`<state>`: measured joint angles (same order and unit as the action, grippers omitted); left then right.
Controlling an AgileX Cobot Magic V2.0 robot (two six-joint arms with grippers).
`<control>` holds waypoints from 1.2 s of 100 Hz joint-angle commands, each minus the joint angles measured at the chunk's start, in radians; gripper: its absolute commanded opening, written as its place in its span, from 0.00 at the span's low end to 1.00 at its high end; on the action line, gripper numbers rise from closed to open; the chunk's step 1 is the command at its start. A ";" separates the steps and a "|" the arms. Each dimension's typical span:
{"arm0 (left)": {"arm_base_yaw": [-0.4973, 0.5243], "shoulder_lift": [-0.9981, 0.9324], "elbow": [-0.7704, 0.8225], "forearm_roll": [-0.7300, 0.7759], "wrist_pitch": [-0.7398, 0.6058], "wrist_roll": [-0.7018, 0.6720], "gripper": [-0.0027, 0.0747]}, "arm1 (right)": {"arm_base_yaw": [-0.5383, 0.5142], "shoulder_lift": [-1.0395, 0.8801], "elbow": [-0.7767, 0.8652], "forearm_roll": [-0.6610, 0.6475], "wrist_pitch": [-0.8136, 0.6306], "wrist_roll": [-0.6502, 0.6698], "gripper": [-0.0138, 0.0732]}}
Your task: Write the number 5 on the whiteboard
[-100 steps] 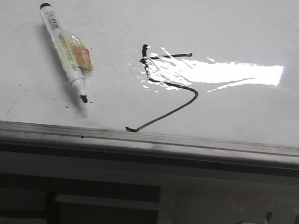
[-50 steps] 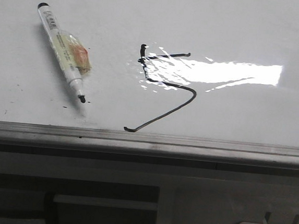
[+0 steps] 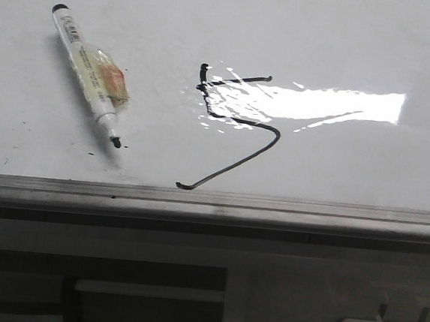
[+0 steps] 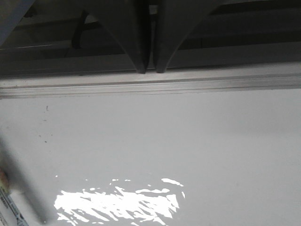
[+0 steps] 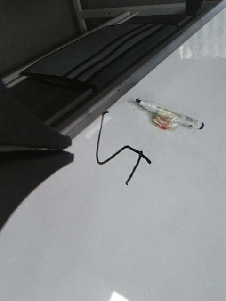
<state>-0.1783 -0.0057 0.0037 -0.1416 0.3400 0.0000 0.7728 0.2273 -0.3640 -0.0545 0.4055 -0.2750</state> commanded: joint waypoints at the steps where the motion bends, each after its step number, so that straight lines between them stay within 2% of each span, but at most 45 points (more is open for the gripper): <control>1: 0.001 -0.029 0.018 -0.012 -0.046 -0.011 0.01 | -0.022 0.010 0.012 0.000 -0.091 0.034 0.11; 11: 0.001 -0.029 0.018 -0.012 -0.046 -0.011 0.01 | -0.083 0.010 0.096 0.000 -0.159 0.154 0.11; 18: 0.001 -0.029 0.018 -0.012 -0.046 -0.011 0.01 | -0.154 0.010 0.178 0.000 -0.261 0.210 0.11; 28: 0.001 -0.029 0.018 -0.012 -0.046 -0.011 0.01 | -0.274 0.010 0.285 0.000 -0.390 0.221 0.11; 38: 0.001 -0.029 0.018 -0.012 -0.046 -0.011 0.01 | -0.404 0.008 0.359 0.000 -0.426 0.221 0.11; 48: 0.001 -0.029 0.018 -0.012 -0.046 -0.011 0.01 | -0.500 -0.020 0.403 0.000 -0.421 0.221 0.11; 74: 0.001 -0.029 0.018 -0.012 -0.046 -0.011 0.01 | -0.689 -0.262 0.401 -0.011 -0.073 0.221 0.11; 89: 0.001 -0.027 0.018 -0.014 -0.046 -0.011 0.01 | -0.738 -0.253 0.403 -0.025 -0.087 0.221 0.11; 120: 0.001 -0.027 0.018 -0.014 -0.046 -0.011 0.01 | -0.737 -0.255 0.403 -0.025 -0.087 0.221 0.11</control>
<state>-0.1783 -0.0057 0.0037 -0.1429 0.3405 0.0000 0.0417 -0.0106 0.0142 -0.0665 0.3273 -0.0537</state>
